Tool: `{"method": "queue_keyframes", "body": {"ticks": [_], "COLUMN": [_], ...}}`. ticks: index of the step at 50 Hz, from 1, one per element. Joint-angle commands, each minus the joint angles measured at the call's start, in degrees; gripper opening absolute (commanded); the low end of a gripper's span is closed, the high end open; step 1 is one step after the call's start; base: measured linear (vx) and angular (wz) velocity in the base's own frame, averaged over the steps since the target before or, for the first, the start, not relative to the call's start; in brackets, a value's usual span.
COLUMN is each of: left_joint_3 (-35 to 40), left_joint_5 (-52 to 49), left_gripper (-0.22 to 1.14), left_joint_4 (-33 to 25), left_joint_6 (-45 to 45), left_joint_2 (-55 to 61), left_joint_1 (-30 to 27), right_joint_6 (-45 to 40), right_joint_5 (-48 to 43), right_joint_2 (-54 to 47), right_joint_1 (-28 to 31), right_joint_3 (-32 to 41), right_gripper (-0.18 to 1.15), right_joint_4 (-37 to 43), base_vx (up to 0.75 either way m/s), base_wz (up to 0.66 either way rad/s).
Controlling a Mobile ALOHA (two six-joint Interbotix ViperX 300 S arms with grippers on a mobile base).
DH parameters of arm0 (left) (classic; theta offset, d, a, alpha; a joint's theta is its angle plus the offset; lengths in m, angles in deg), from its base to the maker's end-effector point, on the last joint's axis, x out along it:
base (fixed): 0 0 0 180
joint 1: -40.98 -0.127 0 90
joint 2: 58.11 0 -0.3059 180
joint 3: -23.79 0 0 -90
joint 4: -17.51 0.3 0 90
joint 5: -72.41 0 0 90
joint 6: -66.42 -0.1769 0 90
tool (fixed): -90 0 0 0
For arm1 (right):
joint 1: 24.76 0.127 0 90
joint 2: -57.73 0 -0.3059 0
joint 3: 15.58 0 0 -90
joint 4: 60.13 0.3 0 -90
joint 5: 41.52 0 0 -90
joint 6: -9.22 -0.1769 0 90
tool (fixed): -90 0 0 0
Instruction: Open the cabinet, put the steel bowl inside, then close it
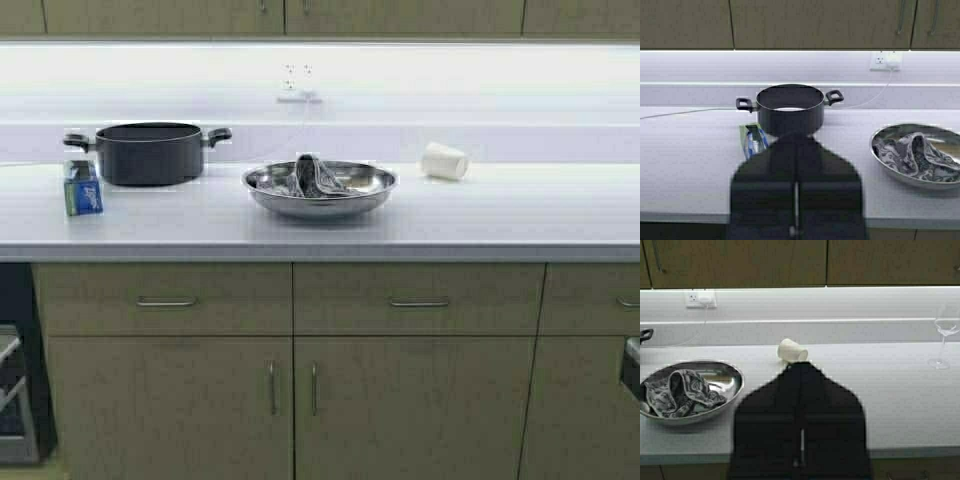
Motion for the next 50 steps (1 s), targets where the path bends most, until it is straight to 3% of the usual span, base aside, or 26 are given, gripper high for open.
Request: {"method": "queue_keyframes", "body": {"ticks": [1,5,13,50], "left_joint_3": [0.18,0.18,-0.62,-1.67], "left_joint_5": [0.18,0.18,0.26,0.70], "left_gripper": [-0.02,0.07,0.02,0.02], "left_joint_4": [1.41,2.02,2.29,2.29], "left_joint_6": [0.00,0.35,0.70,2.11], "left_joint_2": [0.44,0.70,0.70,1.49], "left_joint_1": [0.53,0.53,0.62,0.53], "right_joint_6": [0.00,0.00,0.00,-0.09], "right_joint_5": [0.18,0.79,0.97,0.97], "right_joint_2": [-0.62,-0.62,-0.53,-1.14], "right_joint_1": [0.26,0.26,0.26,0.18], "right_joint_3": [-0.09,-0.18,-0.09,-0.26], "right_gripper": [0.02,0.09,0.06,0.06], "right_joint_4": [-0.09,-0.09,-0.18,-0.88], "base_vx": [0.02,0.02,0.04,0.22], "base_wz": [0.01,0.01,-0.03,0.00]}}
